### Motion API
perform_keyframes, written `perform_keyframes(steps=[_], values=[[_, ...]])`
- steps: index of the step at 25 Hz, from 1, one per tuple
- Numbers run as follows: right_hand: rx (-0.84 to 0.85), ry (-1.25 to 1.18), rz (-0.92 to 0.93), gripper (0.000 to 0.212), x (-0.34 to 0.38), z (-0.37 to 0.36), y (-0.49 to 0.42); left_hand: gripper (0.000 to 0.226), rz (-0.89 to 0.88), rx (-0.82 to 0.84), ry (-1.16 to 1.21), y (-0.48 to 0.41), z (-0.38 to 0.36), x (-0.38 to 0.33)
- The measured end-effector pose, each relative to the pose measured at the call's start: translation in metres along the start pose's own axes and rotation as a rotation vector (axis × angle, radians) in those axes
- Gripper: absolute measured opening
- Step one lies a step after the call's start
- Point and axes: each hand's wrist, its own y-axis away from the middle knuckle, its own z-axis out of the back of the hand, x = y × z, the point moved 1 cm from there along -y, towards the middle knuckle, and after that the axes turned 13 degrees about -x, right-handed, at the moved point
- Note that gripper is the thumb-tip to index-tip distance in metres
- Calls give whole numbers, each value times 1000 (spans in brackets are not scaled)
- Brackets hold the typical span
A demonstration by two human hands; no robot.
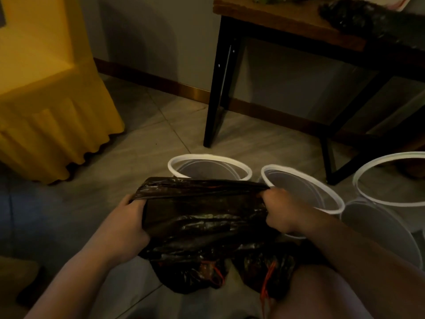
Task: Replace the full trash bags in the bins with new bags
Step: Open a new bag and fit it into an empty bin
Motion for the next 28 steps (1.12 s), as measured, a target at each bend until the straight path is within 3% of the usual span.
perform_keyframes(steps=[3,8,14,17,20,23,26,28], values=[[108,-86,34,30,-2,-18,-9,71,29,27,-75,-7,-11,6],[70,-183,44,38,3,-38,-23,75,-17,-20,-77,-16,-20,11],[-227,-450,-57,46,5,-58,-50,79,-1,-191,12,-27,-43,5],[-337,-581,-68,41,9,-67,-63,68,20,-203,135,-39,-57,-4],[-281,-632,-131,27,16,-71,-81,67,65,-189,313,-56,-68,-20],[-160,-541,-124,34,24,-72,-100,67,86,-56,431,-83,-88,-32],[-16,-344,-14,12,33,-84,-114,58,38,111,337,-108,-114,-38],[19,-229,86,8,39,-96,-129,53,-23,176,238,-124,-130,-44]])
